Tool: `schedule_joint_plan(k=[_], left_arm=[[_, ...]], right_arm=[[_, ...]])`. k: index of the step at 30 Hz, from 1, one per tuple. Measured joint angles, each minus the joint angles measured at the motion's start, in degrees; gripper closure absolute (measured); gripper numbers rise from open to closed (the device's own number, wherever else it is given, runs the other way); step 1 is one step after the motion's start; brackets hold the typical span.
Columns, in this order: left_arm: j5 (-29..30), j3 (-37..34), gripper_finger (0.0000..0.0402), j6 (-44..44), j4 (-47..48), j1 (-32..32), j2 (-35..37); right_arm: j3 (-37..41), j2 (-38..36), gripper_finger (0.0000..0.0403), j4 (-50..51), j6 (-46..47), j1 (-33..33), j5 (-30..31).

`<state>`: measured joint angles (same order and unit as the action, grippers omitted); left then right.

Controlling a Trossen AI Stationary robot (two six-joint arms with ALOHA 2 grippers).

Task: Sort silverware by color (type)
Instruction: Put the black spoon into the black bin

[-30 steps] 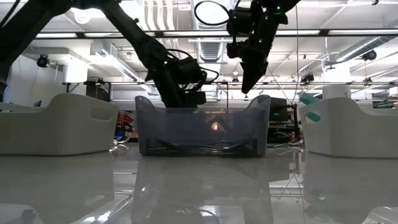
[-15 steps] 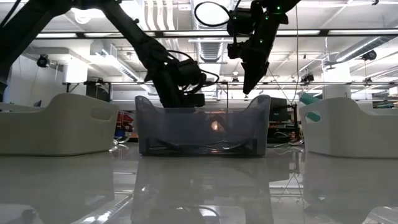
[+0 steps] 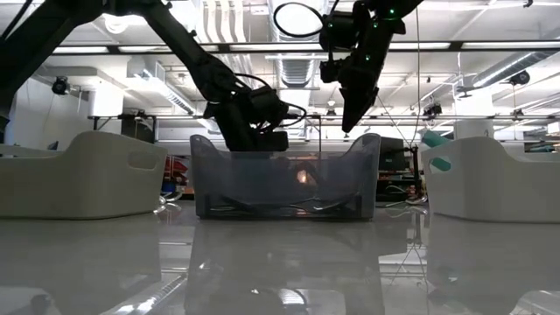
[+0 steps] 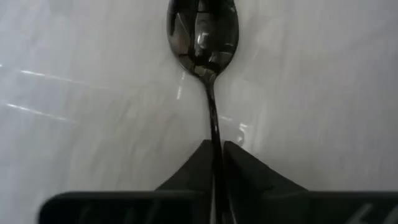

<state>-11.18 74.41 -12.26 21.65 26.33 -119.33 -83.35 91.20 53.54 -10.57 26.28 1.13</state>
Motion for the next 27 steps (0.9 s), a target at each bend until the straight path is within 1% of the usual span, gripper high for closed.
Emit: schedule_joint_plan(k=[2,6,9,13,18,20,23,25,27], left_arm=[[-0.5,0.0,0.0395,1.1,0.4,0.0,-0.3],[-0.8,0.4,0.0397,2.2,1.0,0.0,-0.3],[-1.3,2.2,0.0399,3.0,3.0,0.3,0.5],[-2.5,6.1,0.0400,1.6,10.4,-0.1,2.4],[-2.8,14.5,0.0401,-0.6,15.6,-0.9,5.7],[-2.3,16.9,0.0401,-0.8,17.9,-1.8,5.9],[-4.9,19.5,0.0401,-0.7,20.6,-4.1,7.2],[-6.9,19.9,0.0401,-0.6,22.3,-6.0,8.2],[-7.4,19.5,0.0401,0.1,24.1,-8.3,8.6]], right_arm=[[0.0,0.0,0.0255,0.0,0.0,0.0,0.0],[0.0,0.0,0.0255,0.0,0.0,0.0,0.0],[0.0,0.0,0.0255,0.1,0.0,0.0,0.0],[0.0,0.0,0.0255,0.1,0.5,0.0,0.0],[0.0,0.0,0.0255,0.1,0.3,0.0,0.2],[0.0,0.0,0.0255,0.1,0.3,0.0,0.4],[0.0,0.0,0.0255,0.1,0.1,0.0,0.4],[0.0,-0.1,0.0255,0.1,-0.1,0.0,0.4],[0.0,-0.1,0.0255,0.2,-0.6,0.0,0.4]])
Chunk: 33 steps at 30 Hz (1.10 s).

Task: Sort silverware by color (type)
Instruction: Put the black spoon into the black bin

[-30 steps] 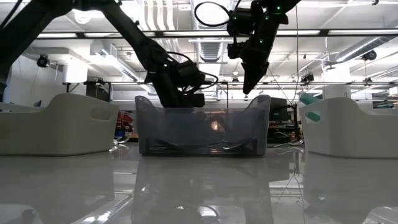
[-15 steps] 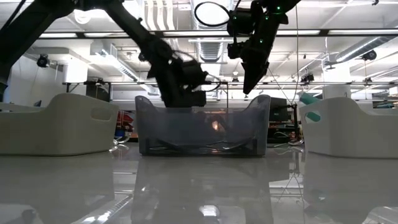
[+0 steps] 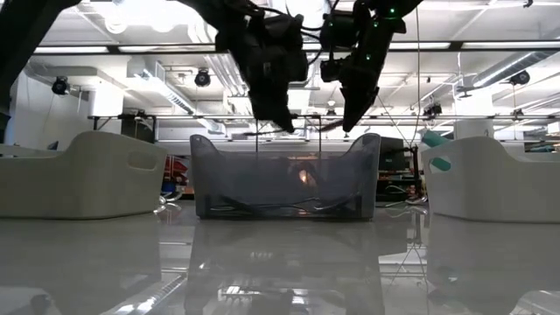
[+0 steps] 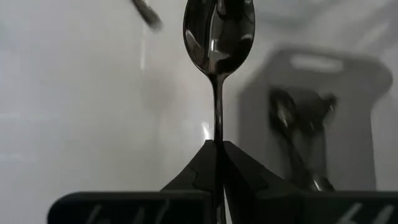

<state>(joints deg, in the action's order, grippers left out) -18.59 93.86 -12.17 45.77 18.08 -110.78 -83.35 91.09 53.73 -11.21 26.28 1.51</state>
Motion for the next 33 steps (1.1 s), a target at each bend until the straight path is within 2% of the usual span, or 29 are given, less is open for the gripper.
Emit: schedule_joint_plan(k=[6,12,22,33], left_arm=[[0.3,-1.6,0.0401,2.3,3.6,-7.7,0.1],[1.3,-1.8,0.0402,5.7,3.8,-11.3,0.2],[1.6,-4.0,0.0377,10.1,5.4,-11.9,-0.4],[1.7,-6.3,0.0350,9.7,7.8,-12.9,-0.2]], right_arm=[[0.0,0.0,0.0255,-0.6,-0.2,0.0,0.0],[0.0,0.0,0.0255,-0.5,0.3,0.0,0.0],[0.8,0.0,0.0255,-0.1,0.3,0.0,0.0],[11.5,0.0,0.0255,-3.5,0.8,0.2,-0.1]])
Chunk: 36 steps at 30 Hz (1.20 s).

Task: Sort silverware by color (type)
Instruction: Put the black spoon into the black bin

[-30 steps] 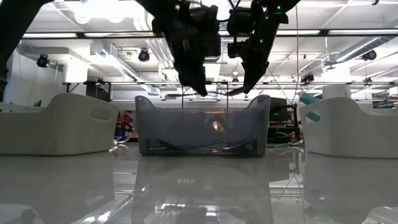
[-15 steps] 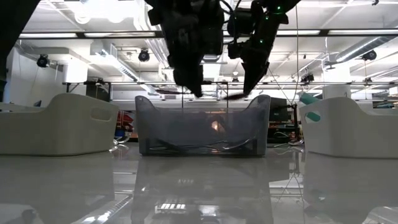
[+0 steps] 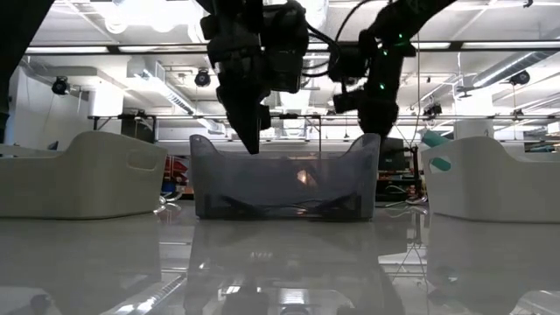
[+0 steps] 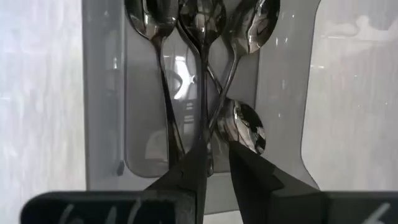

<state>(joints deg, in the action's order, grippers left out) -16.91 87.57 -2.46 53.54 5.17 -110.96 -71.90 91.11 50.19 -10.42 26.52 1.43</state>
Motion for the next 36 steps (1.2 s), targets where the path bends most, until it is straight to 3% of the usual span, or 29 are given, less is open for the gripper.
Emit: schedule_joint_plan(k=[4,10,14,23,36], left_arm=[[2.9,0.0,0.0350,-0.7,0.1,0.0,0.9],[4.5,0.0,0.0350,-1.7,-0.1,0.0,2.8],[5.8,0.0,0.0350,-1.7,-0.2,0.0,3.8],[8.7,0.0,0.0350,-1.7,-0.6,0.0,4.5],[8.9,0.0,0.0350,-0.9,-1.1,0.0,4.5]], right_arm=[[4.1,0.0,0.0255,-2.6,-5.1,0.8,-0.2],[10.6,0.0,0.0255,-3.7,-24.9,2.0,-3.2],[13.9,0.0,0.0255,-6.2,-30.9,3.0,-3.0],[15.2,0.1,0.0260,-12.1,-33.9,4.7,-2.9],[19.5,-0.1,0.0310,-15.2,-32.5,8.0,-2.8]])
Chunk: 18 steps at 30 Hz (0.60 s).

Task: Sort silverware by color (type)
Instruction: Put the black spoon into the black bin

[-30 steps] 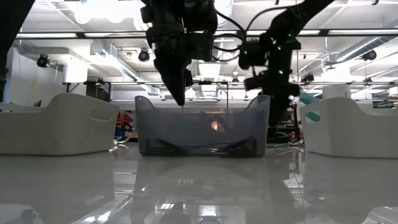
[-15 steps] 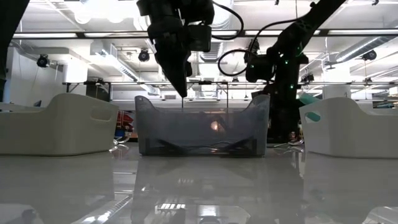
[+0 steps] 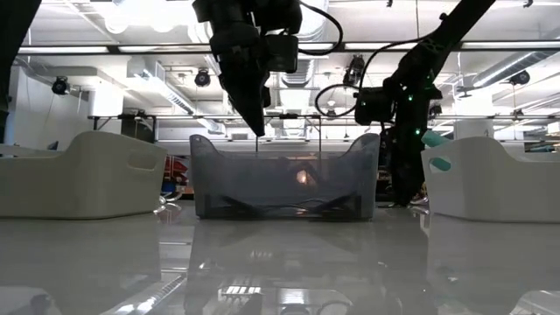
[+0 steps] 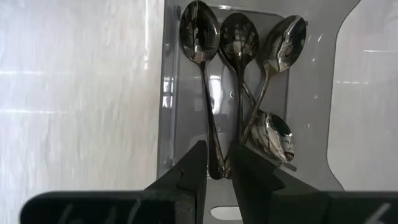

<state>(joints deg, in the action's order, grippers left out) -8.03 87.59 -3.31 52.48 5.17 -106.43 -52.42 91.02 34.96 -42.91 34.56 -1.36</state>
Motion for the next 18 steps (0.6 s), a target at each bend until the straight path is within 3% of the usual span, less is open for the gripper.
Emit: schedule_joint_plan(k=[5,10,18], left_arm=[[0.0,0.0,0.0350,0.0,-0.4,0.0,0.0],[0.0,0.0,0.0350,0.9,-0.9,0.0,0.0],[0.0,-0.2,0.0350,3.2,0.8,-0.1,0.1]], right_arm=[[0.9,0.1,0.0344,-4.3,12.2,0.3,2.4],[1.1,0.1,0.0385,-5.7,18.4,0.6,3.0],[0.7,0.1,0.0392,-5.3,25.4,0.6,3.0]])
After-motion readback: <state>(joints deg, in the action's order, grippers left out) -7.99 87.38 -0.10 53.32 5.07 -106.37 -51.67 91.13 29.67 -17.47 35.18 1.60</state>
